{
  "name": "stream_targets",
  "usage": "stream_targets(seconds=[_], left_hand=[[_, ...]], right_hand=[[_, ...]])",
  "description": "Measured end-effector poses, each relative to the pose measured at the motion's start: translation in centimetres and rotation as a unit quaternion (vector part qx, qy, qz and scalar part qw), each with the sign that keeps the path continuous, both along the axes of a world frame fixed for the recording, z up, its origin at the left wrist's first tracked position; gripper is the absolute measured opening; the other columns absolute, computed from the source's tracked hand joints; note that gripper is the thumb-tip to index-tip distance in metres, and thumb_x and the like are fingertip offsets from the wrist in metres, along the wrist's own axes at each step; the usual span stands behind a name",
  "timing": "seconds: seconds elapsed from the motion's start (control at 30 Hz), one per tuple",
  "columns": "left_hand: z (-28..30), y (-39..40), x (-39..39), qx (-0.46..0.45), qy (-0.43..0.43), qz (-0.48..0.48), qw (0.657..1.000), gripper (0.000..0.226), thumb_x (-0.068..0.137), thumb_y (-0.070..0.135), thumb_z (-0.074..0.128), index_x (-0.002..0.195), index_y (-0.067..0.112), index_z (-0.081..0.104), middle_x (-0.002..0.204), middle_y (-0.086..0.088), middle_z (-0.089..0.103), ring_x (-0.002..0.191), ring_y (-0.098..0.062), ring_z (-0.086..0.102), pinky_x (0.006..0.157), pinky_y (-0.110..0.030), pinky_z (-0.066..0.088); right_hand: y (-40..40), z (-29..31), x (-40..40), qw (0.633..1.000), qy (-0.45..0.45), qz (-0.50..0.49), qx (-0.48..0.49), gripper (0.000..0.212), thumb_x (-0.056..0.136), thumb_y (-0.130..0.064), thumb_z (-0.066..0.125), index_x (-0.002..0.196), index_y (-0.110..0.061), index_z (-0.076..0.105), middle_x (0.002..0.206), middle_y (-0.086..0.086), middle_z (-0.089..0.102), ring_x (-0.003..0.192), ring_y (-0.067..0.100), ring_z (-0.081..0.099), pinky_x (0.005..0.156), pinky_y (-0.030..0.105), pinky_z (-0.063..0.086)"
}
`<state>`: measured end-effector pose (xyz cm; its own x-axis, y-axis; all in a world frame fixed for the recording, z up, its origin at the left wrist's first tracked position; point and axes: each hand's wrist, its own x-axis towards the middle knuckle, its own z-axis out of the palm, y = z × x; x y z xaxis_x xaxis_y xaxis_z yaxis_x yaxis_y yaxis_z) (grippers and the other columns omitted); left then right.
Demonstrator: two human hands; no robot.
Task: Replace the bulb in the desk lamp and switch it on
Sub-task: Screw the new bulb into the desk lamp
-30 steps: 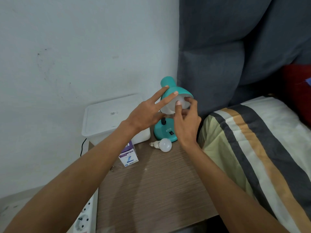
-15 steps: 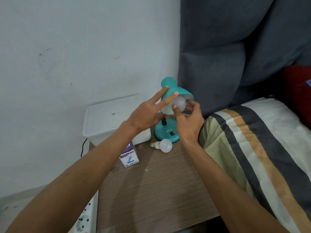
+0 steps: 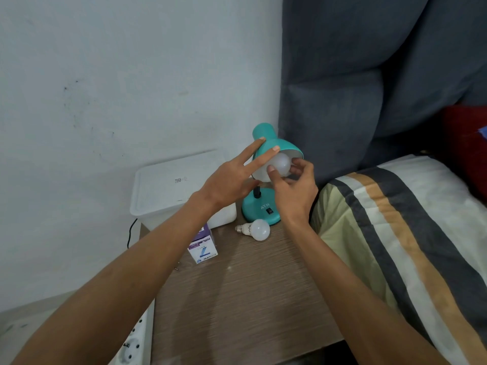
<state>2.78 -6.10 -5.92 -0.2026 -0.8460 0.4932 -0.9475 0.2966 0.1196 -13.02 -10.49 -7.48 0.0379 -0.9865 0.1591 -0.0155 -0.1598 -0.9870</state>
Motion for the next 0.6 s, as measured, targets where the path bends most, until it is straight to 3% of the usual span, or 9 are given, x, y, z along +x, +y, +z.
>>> stream_targets(seconds=[0.13, 0.2, 0.27, 0.33, 0.43, 0.6], left_hand=[[-0.12, -0.15, 0.10, 0.001, -0.004, -0.001, 1.000, 0.085, 0.092, 0.019, 0.078, 0.157, 0.029, 0.025, 0.165, -0.019, 0.031, 0.084, -0.038, 0.071, 0.074, -0.049, 0.065], [-0.16, -0.17, 0.05, 0.001, -0.005, 0.000, 1.000, 0.085, 0.092, 0.019, 0.077, 0.158, 0.030, 0.023, 0.165, -0.019, 0.031, 0.082, -0.036, 0.071, 0.073, -0.049, 0.064], [-0.17, -0.06, 0.09, 0.001, 0.000, 0.003, 1.000, 0.085, 0.092, 0.020, 0.077, 0.157, 0.030, 0.023, 0.165, -0.019, 0.031, 0.085, -0.038, 0.071, 0.074, -0.050, 0.064], [-0.21, -0.06, 0.28, -0.002, -0.001, 0.002, 1.000, 0.083, 0.093, 0.022, 0.076, 0.157, 0.028, 0.024, 0.164, -0.020, 0.032, 0.088, -0.040, 0.071, 0.075, -0.051, 0.064], [-0.28, -0.16, 0.23, 0.002, -0.008, 0.003, 1.000, 0.082, 0.094, 0.024, 0.074, 0.158, 0.030, 0.023, 0.165, -0.019, 0.030, 0.087, -0.039, 0.071, 0.073, -0.051, 0.064], [-0.42, -0.06, 0.35, -0.002, 0.002, 0.001, 1.000, 0.088, 0.092, 0.018, 0.076, 0.159, 0.034, 0.020, 0.167, -0.015, 0.027, 0.083, -0.039, 0.070, 0.070, -0.050, 0.064]], right_hand=[[0.26, 0.46, 0.31, 0.996, -0.061, 0.002, 0.068, 0.028, 0.097, -0.041, 0.062, 0.112, -0.018, 0.055, 0.095, 0.003, 0.072, 0.073, 0.014, 0.076, 0.072, 0.037, 0.064], [0.07, 0.69, 0.57, 0.990, -0.086, 0.000, 0.113, 0.026, 0.101, -0.043, 0.053, 0.108, -0.018, 0.055, 0.095, 0.004, 0.070, 0.069, 0.018, 0.077, 0.068, 0.040, 0.064], [0.03, 0.75, 0.80, 0.994, -0.048, -0.002, 0.102, 0.028, 0.100, -0.047, 0.051, 0.105, -0.020, 0.056, 0.091, -0.002, 0.069, 0.074, 0.018, 0.076, 0.072, 0.041, 0.064], [-0.01, 0.65, 0.91, 0.996, -0.024, -0.010, 0.085, 0.030, 0.096, -0.052, 0.052, 0.101, -0.023, 0.058, 0.093, -0.006, 0.070, 0.083, 0.017, 0.075, 0.078, 0.043, 0.063], [-0.33, 0.66, 0.69, 0.993, -0.055, -0.013, 0.099, 0.020, 0.097, -0.042, 0.058, 0.103, -0.023, 0.059, 0.094, -0.004, 0.071, 0.081, 0.014, 0.075, 0.076, 0.040, 0.064], [-0.15, 0.65, 0.19, 0.995, -0.042, 0.016, 0.086, 0.040, 0.080, -0.040, 0.081, 0.109, -0.021, 0.062, 0.100, -0.006, 0.072, 0.092, 0.010, 0.072, 0.086, 0.036, 0.061]])
